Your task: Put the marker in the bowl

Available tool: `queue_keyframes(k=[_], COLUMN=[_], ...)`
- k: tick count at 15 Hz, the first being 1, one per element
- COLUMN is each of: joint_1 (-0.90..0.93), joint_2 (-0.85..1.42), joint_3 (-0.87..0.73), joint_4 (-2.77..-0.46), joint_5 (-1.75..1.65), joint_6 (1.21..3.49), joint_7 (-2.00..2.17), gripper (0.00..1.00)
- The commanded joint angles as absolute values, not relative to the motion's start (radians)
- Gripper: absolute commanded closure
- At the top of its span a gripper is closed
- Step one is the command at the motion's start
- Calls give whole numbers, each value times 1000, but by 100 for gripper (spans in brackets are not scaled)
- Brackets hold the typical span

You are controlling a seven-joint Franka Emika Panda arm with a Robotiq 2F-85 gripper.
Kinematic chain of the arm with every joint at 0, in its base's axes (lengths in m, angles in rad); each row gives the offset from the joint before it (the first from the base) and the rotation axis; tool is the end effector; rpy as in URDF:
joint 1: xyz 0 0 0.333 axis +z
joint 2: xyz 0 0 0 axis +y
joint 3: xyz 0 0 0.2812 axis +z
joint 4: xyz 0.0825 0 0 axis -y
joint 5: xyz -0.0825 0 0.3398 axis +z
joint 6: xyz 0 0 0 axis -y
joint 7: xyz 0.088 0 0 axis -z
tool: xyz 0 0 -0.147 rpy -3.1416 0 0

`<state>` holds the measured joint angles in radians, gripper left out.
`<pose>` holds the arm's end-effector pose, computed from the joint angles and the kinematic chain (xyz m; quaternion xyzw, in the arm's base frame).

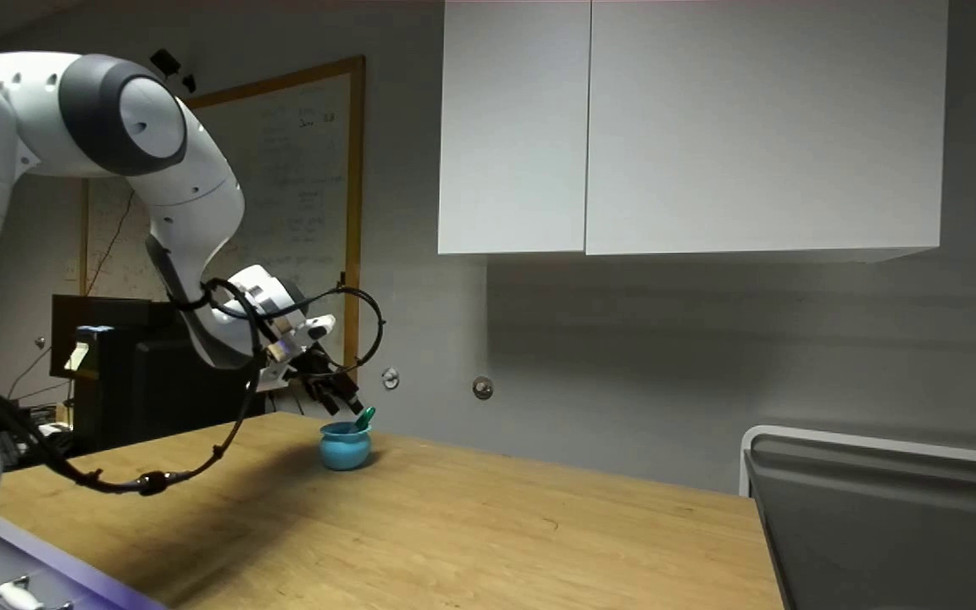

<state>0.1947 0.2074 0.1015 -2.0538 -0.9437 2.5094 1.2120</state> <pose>0.5576 0.1556 0.3229 0.9411 -0.0978 0.2904 0.1429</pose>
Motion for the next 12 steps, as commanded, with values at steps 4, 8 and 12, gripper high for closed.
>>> queue_keyframes(k=[4,8,12], joint_1=[199,198,201], joint_2=[94,28,-35], joint_3=[137,165,175], joint_4=[-2136,-2191,-2226], joint_5=[-813,-585,-389], joint_6=[2522,2539,2520], joint_7=[1098,869,650], gripper=[0,0,0])
